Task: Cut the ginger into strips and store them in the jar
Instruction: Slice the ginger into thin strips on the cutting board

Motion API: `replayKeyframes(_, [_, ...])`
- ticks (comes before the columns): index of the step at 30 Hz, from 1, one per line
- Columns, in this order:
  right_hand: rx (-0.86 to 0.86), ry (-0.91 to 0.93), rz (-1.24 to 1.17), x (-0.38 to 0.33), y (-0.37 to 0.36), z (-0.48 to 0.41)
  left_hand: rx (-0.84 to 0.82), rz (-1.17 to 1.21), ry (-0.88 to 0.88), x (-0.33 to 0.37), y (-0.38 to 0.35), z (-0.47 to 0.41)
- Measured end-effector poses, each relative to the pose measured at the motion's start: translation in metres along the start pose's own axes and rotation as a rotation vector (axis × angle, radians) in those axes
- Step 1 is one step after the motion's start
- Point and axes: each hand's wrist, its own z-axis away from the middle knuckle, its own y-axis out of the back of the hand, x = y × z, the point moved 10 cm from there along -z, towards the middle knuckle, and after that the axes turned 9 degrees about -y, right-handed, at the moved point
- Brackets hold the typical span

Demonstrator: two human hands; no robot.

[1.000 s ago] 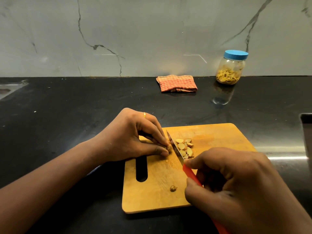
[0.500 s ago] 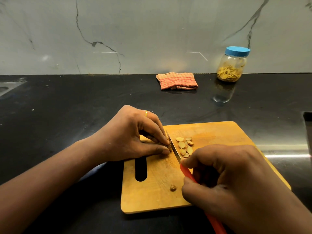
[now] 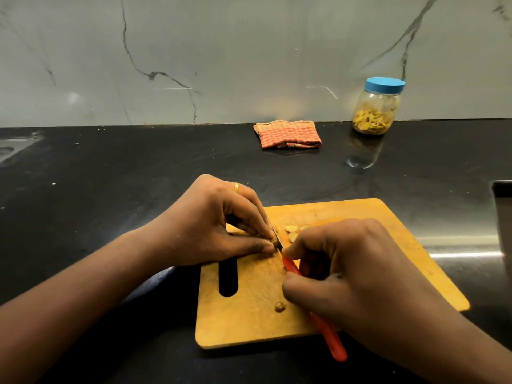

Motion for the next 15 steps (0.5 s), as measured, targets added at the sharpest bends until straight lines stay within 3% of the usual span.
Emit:
replayKeyframes(7, [-0.022,0.007,0.026,-0.002,0.001,0.019,0.002,0.038,0.047,-0.003,0.001,0.001])
replayKeyframes(11, [0.054,0.045,0.127,-0.001,0.006,0.025,0.002,0.046,0.061,-0.004,0.001,0.001])
replayKeyframes(15, [0.102,0.053,0.061,0.000,0.010,0.022,0.002,0.060,0.073,-0.004,0.001,0.002])
